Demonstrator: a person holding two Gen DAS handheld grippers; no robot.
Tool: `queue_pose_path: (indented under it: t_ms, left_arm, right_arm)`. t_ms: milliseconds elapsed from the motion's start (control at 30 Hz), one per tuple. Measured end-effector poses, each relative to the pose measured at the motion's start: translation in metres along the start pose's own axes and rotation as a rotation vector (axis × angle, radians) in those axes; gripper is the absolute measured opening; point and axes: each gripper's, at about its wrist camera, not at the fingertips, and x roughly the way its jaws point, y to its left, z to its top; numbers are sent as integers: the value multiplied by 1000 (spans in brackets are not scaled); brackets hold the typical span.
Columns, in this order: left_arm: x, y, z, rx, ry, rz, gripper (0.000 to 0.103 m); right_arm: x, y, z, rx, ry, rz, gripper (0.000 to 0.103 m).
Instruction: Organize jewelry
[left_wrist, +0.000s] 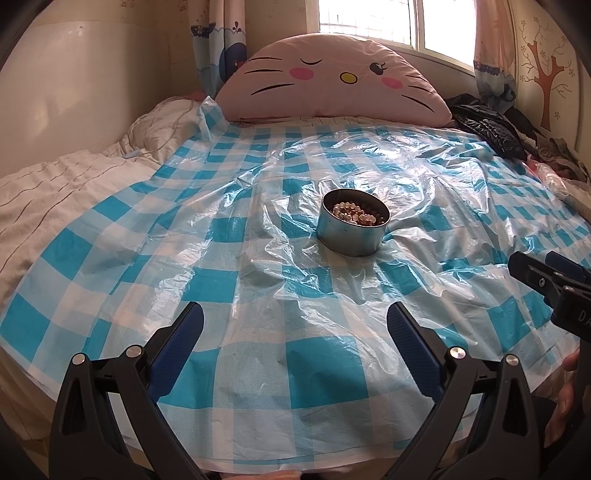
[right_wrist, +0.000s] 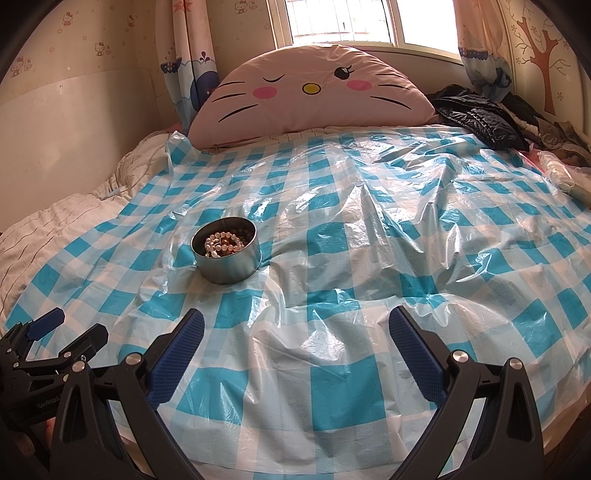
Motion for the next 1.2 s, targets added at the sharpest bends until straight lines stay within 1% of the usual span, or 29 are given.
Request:
queue_pose_path:
  t_ms: [233,700,767,833,933,1033,1167,1200]
  left_arm:
    - [6,0,3,0,31,-6,96]
    - [5,-2,3,4,31,7,96]
    - [7,-3,4,9,36,-3,96]
    - [2,-4,3,17,12,-25,96]
    - [-3,-5,3,32,-17,-38,96]
    - [-5,-8,3,41,-28,-19,96]
    - [5,-8,3,38,20,-16,96]
    - [5,-9,2,37,22,-7,96]
  right_arm:
    - [0,0,0,0,0,0,96]
    - [0,0,0,1,0,1,96]
    - [0,0,0,0,0,1,96]
    - [0,0,0,0,0,0,96]
    - [0,-1,0,2,0,1,96]
    - [0,-1,0,2,0,1,96]
    - [0,-1,0,2,0,2,96]
    - [0,-1,0,3,0,2,96]
